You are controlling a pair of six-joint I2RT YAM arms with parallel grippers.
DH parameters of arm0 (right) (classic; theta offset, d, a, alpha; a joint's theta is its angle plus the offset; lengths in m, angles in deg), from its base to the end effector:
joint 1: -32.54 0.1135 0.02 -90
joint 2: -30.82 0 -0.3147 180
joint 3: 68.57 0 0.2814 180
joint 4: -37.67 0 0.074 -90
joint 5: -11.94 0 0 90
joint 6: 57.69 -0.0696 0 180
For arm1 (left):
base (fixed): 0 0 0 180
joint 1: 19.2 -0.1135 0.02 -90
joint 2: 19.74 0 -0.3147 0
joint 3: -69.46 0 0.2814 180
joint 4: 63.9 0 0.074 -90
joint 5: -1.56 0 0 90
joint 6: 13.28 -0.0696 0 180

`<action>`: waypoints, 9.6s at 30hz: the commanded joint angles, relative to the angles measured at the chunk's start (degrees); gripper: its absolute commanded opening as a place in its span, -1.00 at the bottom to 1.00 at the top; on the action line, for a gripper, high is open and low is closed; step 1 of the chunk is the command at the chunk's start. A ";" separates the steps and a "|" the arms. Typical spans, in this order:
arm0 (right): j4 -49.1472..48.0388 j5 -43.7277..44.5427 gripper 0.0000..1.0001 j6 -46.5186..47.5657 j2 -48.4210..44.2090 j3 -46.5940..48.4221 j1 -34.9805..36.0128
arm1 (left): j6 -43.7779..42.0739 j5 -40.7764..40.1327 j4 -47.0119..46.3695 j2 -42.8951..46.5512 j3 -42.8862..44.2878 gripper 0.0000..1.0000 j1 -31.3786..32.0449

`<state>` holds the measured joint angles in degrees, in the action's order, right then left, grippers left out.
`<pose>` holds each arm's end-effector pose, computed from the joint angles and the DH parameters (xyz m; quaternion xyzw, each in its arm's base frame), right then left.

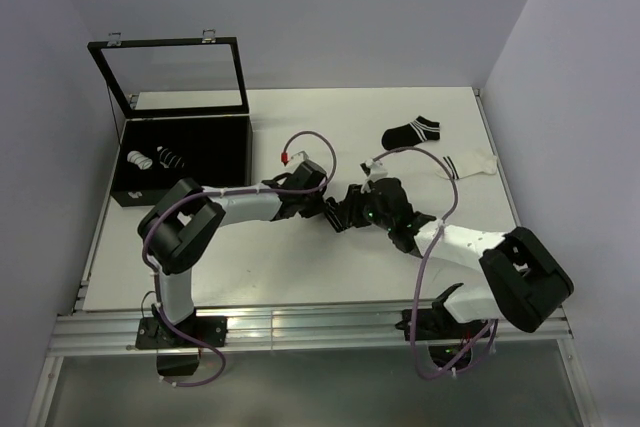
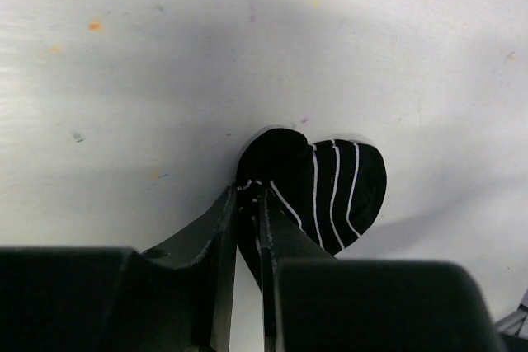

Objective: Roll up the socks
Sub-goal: Roll the sock at the center of the board.

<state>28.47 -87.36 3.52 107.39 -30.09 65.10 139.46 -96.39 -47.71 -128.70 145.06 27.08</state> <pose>0.2412 0.1673 0.1771 -0.0694 0.8565 0.3185 0.4002 0.3180 -0.3186 0.1476 -0.1577 0.9230 -0.2430 0.2532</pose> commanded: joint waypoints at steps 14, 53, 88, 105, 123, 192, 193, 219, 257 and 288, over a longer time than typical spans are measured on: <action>0.60 27.40 -0.18 18.51 4.98 7.92 23.77 | 4.32 -8.41 17.56 9.47 -13.01 -0.93 -3.22; -4.56 10.84 -1.00 10.08 15.10 5.65 19.50 | 9.06 -6.47 7.65 23.08 -20.65 0.53 -4.01; -46.07 -31.22 -1.00 -24.55 37.51 -5.34 -8.65 | 2.74 -1.20 -5.56 10.27 -16.35 0.24 -2.69; -3.12 -8.49 -0.25 0.65 8.26 1.86 -1.37 | -2.00 -2.07 3.23 5.87 -9.85 -0.67 -0.93; 1.57 26.87 -0.11 23.61 4.01 5.90 23.51 | -4.82 -0.58 10.80 3.76 -2.82 -0.64 -0.75; -21.70 -26.46 -1.00 -10.30 23.26 -1.12 -3.01 | 0.10 -0.06 -7.12 18.71 -18.29 0.46 -3.04; -22.85 -28.30 -1.00 -11.79 25.10 -1.39 -3.63 | -0.16 0.29 -7.91 18.18 -18.20 0.45 -2.78; 4.26 -6.82 -0.21 4.42 8.17 5.20 1.17 | -3.06 1.00 -0.72 6.58 -11.00 -0.33 -2.07; 7.45 38.04 -0.23 21.07 17.03 12.15 28.00 | -5.00 1.79 4.47 8.95 -7.30 -0.35 -1.63; -20.04 -26.62 -1.00 -8.20 22.03 -1.30 -3.45 | -1.22 0.65 -6.16 16.43 -14.77 0.40 -2.07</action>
<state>11.55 -104.56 -0.07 126.10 -29.45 63.46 138.67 -96.41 -50.31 -110.87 129.01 24.61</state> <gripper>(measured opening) 0.207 0.702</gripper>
